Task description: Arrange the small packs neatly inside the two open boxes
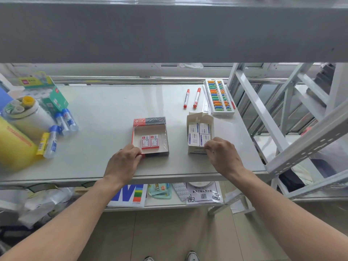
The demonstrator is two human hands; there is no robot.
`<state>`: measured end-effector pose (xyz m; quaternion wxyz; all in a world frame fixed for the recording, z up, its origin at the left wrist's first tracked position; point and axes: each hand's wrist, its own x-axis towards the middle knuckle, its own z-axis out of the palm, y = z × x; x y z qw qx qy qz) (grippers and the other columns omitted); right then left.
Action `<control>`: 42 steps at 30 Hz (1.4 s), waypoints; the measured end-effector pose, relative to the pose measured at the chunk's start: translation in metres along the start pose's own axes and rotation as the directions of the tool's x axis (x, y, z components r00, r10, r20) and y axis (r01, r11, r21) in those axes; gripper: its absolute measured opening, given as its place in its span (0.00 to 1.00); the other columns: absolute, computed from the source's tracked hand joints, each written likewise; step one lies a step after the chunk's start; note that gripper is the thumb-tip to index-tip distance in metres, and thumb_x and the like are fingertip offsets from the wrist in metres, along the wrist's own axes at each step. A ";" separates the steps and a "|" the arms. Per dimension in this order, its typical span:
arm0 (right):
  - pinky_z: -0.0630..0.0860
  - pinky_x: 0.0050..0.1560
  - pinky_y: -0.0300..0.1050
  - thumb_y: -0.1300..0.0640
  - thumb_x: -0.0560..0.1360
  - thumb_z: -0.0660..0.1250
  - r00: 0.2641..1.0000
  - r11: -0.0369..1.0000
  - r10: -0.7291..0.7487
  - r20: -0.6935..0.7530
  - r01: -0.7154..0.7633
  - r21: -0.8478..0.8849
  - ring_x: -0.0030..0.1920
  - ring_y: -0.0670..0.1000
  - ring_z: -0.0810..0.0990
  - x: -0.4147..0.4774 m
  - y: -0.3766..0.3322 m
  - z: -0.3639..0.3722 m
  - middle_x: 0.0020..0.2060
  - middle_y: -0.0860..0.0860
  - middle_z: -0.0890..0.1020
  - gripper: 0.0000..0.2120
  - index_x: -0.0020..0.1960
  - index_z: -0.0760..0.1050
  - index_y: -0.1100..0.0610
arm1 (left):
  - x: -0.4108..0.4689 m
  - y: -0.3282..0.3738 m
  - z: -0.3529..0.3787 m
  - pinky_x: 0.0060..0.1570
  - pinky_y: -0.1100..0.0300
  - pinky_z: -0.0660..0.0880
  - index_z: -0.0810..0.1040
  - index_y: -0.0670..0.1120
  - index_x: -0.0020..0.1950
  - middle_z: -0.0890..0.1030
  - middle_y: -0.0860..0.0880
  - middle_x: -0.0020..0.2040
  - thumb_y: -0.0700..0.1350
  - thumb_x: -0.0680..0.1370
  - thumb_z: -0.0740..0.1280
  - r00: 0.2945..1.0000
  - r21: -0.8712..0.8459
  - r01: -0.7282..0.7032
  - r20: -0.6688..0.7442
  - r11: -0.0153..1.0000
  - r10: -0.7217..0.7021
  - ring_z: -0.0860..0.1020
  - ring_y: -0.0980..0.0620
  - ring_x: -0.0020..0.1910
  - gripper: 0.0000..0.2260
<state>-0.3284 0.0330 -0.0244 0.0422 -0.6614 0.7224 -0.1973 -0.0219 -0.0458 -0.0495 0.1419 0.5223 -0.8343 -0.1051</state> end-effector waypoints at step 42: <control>0.83 0.47 0.57 0.61 0.75 0.72 0.996 0.999 0.006 -0.085 -0.002 0.051 0.42 0.58 0.85 -0.007 0.005 -0.005 0.60 0.57 0.82 0.15 0.62 0.80 0.60 | -0.007 -0.004 0.000 0.40 0.50 0.83 0.77 0.45 0.61 0.77 0.46 0.59 0.42 0.76 0.72 0.993 -0.029 -0.022 -0.114 0.999 0.018 0.82 0.44 0.47 0.14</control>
